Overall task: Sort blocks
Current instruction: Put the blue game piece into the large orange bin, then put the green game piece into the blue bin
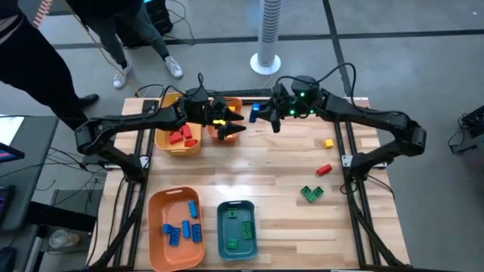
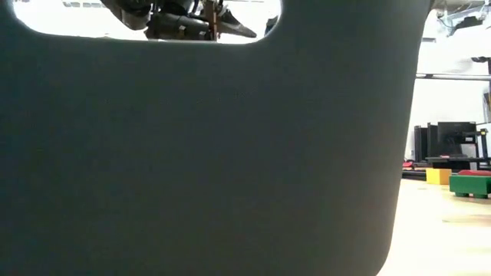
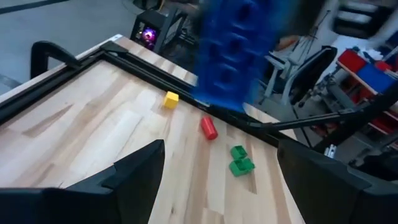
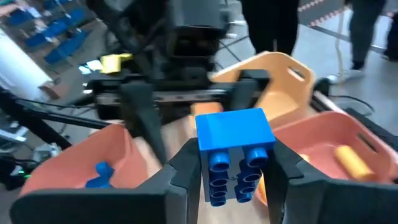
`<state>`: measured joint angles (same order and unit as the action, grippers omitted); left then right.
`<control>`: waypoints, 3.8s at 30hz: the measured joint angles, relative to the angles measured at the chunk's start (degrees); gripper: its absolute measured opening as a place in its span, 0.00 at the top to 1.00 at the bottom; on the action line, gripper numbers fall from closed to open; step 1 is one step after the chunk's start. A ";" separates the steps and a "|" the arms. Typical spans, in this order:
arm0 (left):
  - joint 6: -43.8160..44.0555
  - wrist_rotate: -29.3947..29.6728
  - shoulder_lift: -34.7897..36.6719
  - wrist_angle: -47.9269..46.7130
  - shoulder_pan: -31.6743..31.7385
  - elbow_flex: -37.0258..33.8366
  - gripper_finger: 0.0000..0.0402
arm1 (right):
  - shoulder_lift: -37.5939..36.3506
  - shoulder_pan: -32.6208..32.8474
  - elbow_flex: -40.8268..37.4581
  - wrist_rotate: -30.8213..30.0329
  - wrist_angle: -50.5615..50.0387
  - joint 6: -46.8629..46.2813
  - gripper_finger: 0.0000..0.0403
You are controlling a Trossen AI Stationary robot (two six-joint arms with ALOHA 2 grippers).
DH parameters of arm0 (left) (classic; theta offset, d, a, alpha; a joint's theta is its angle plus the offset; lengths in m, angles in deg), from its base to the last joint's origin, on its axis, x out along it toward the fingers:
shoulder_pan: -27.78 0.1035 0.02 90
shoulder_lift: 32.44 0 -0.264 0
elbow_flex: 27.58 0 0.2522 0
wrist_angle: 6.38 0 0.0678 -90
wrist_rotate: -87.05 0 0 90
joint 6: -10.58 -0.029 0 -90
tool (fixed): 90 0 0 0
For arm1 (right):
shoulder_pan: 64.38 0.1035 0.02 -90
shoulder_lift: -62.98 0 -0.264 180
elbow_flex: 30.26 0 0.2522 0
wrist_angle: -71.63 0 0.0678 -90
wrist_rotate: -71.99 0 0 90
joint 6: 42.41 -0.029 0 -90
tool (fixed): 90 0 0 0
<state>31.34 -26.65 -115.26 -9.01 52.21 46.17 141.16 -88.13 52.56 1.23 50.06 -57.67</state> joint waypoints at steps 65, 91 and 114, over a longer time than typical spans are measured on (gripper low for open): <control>62.79 11.69 3.78 -61.23 -65.30 -0.15 0.68 | -1.27 -7.17 3.50 -7.36 -25.62 12.75 0.25; 46.24 15.60 16.59 -72.26 -42.16 8.95 0.30 | -0.05 6.64 -5.69 -8.65 -60.66 -0.61 0.25; 4.09 26.08 16.63 -70.82 -9.42 11.54 0.32 | 10.20 29.36 -16.65 -11.66 -48.95 -35.38 0.25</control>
<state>35.43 -0.57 -98.63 -79.83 42.79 57.71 151.36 -58.77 35.90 -10.43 1.11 -93.06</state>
